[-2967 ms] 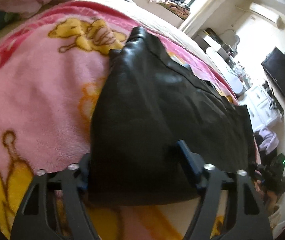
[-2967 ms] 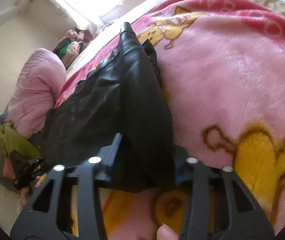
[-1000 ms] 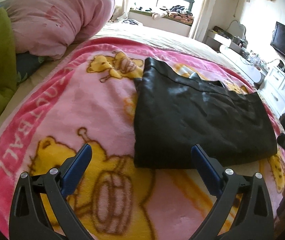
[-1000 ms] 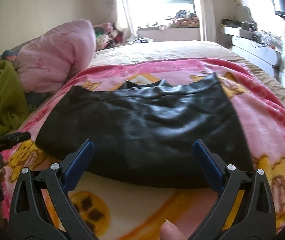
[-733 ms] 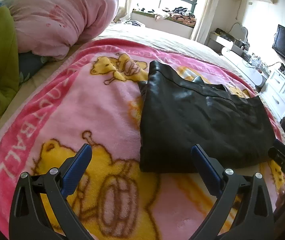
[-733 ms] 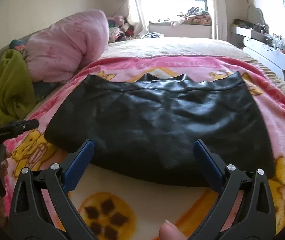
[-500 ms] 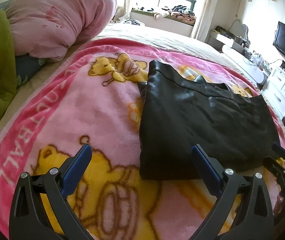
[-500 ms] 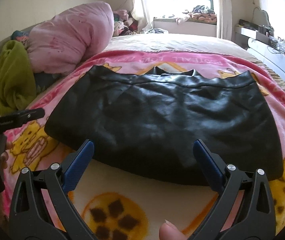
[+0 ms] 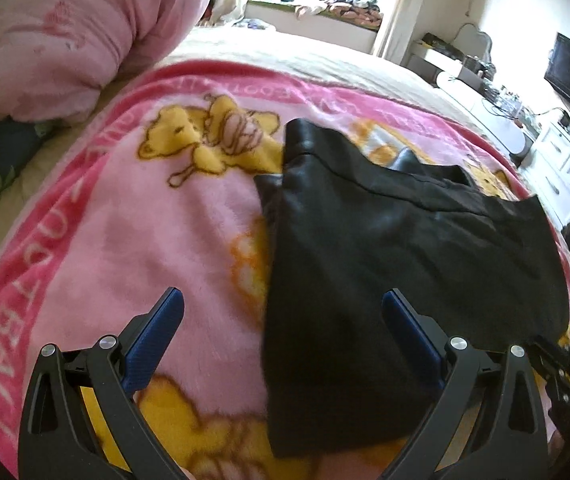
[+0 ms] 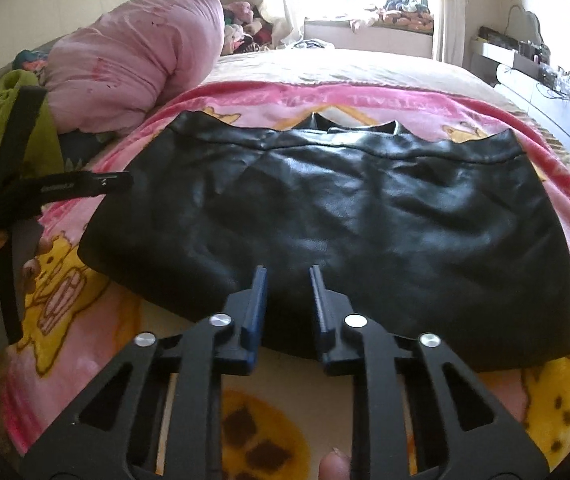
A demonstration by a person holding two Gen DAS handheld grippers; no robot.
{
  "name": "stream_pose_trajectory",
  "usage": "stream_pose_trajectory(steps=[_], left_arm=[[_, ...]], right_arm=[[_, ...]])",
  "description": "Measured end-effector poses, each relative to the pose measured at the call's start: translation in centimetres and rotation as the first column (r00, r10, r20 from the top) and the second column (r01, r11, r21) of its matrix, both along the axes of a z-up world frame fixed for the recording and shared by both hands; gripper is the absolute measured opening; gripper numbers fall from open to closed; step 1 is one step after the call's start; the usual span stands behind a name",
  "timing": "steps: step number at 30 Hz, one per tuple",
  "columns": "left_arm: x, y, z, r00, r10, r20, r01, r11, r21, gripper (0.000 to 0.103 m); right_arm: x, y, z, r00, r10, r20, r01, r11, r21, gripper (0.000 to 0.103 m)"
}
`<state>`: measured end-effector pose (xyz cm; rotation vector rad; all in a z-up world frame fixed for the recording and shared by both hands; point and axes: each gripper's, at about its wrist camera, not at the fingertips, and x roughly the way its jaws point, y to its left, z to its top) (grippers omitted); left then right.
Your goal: Fold large clothes
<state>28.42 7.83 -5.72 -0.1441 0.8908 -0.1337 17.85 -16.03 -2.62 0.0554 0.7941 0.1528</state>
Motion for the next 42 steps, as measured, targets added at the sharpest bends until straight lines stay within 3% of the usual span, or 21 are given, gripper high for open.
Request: stream_pose_trajectory(steps=[8, 15, 18, 19, 20, 23, 27, 30, 32, 36, 42], left_arm=[[2.8, 0.7, -2.2, 0.998, -0.018, -0.054, 0.014, 0.998, -0.068, 0.099], [4.1, 0.1, -3.7, 0.995, -0.055, -0.085, 0.043, 0.99, -0.137, 0.098], [4.4, -0.2, -3.9, 0.991, -0.091, -0.093, 0.07, 0.976, -0.207, 0.073], [4.5, -0.4, -3.9, 0.99, -0.109, -0.093, 0.085, 0.969, -0.231, 0.059], [4.3, -0.7, -3.8, 0.989, -0.116, -0.087, 0.094, 0.969, -0.227, 0.054], [3.9, -1.8, -3.1, 0.99, -0.125, -0.061, 0.114, 0.979, -0.167, 0.046], [3.6, -1.5, -2.2, 0.991, -0.128, -0.048, 0.116, 0.975, -0.19, 0.037], [3.5, -1.5, -1.4, 0.991, -0.131, -0.028, 0.123, 0.973, -0.194, 0.032], [3.4, -1.6, -0.8, 0.991, -0.135, -0.015, 0.13, 0.974, -0.187, 0.03], [3.3, -1.7, -0.2, 0.99, -0.142, -0.001, 0.139, 0.973, -0.186, 0.028], [3.3, -2.0, 0.0, 0.99, -0.142, 0.005, 0.14, 0.976, -0.168, 0.027]], right_arm=[[1.1, 0.8, -2.8, 0.995, 0.007, -0.101, -0.011, 0.999, -0.046, 0.012], [1.7, -0.2, -3.2, 0.989, 0.01, -0.147, -0.005, 0.999, 0.035, 0.012], [2.3, -2.0, -1.4, 0.983, 0.033, -0.183, 0.004, 0.98, 0.2, 0.016], [2.7, -2.7, -0.3, 0.987, 0.029, -0.158, 0.011, 0.969, 0.247, 0.016], [3.1, -3.0, 0.6, 0.991, 0.017, -0.132, 0.017, 0.967, 0.253, 0.016], [5.2, -3.3, 2.4, 0.997, -0.034, -0.07, 0.048, 0.977, 0.206, 0.016], [9.3, -3.2, 2.7, 0.994, -0.071, -0.087, 0.088, 0.976, 0.2, 0.016], [12.4, -2.3, 2.7, 0.991, -0.097, -0.096, 0.108, 0.987, 0.117, 0.016], [14.2, -2.3, 1.9, 0.985, -0.121, -0.12, 0.131, 0.988, 0.076, 0.016], [16.7, -3.0, -2.2, 0.957, -0.128, -0.26, 0.151, 0.986, 0.071, 0.015], [16.2, -3.2, -3.2, 0.965, -0.104, -0.24, 0.128, 0.988, 0.089, 0.015]])
